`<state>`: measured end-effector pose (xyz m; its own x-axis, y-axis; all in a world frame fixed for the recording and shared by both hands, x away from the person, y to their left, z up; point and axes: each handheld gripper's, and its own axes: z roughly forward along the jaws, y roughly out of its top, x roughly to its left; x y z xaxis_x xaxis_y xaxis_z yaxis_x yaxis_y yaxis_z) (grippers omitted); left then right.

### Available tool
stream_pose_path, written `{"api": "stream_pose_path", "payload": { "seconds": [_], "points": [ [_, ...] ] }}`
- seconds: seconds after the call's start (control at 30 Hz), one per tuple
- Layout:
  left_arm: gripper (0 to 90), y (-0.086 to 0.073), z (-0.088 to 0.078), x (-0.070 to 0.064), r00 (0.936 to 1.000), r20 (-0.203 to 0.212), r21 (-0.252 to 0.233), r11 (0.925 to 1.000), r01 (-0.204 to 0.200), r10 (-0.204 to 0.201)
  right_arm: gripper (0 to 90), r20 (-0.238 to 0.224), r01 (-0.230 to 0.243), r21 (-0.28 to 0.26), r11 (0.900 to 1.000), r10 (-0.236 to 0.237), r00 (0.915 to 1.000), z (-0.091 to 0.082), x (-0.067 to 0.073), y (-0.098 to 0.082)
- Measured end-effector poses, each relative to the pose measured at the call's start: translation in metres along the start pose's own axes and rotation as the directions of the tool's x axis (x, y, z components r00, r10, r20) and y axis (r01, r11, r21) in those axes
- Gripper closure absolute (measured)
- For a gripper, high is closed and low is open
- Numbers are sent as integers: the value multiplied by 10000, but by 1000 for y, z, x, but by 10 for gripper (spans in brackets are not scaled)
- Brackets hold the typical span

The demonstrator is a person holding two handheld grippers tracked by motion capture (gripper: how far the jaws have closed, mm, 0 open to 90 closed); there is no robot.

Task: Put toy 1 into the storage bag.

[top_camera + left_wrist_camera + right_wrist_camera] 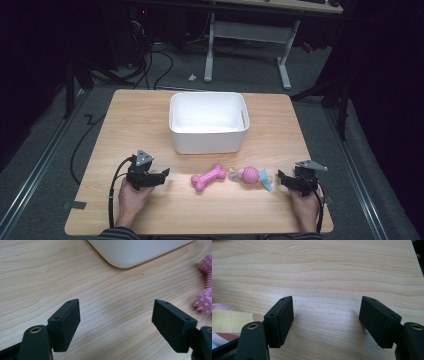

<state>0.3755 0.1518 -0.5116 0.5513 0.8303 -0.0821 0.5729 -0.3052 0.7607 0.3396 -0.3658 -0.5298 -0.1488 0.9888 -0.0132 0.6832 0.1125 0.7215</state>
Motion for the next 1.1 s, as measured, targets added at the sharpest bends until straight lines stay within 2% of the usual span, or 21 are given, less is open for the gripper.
{"api": "stream_pose_path", "payload": {
  "seconds": [0.2,0.43,0.8,0.9,1.1],
  "points": [
    [229,1,-9,0,9997,140,-220,9996,202,-199,281,0,2,0,10000,-2,10000,0,0,0],
    [227,4,-16,-4,9994,327,-327,9993,158,-147,280,-5,0,-1,10000,0,10000,0,0,0],
    [227,15,-28,-14,9981,581,-237,9996,-181,194,279,-12,5,35,10000,-5,10000,0,0,0],
    [228,18,-31,-17,9972,724,-292,9995,-154,174,280,-12,6,35,10000,-6,10000,0,0,0],
    [233,24,-34,-26,9956,799,-223,9986,-479,496,279,-8,14,36,10000,-14,10000,0,0,0]
  ]
}}
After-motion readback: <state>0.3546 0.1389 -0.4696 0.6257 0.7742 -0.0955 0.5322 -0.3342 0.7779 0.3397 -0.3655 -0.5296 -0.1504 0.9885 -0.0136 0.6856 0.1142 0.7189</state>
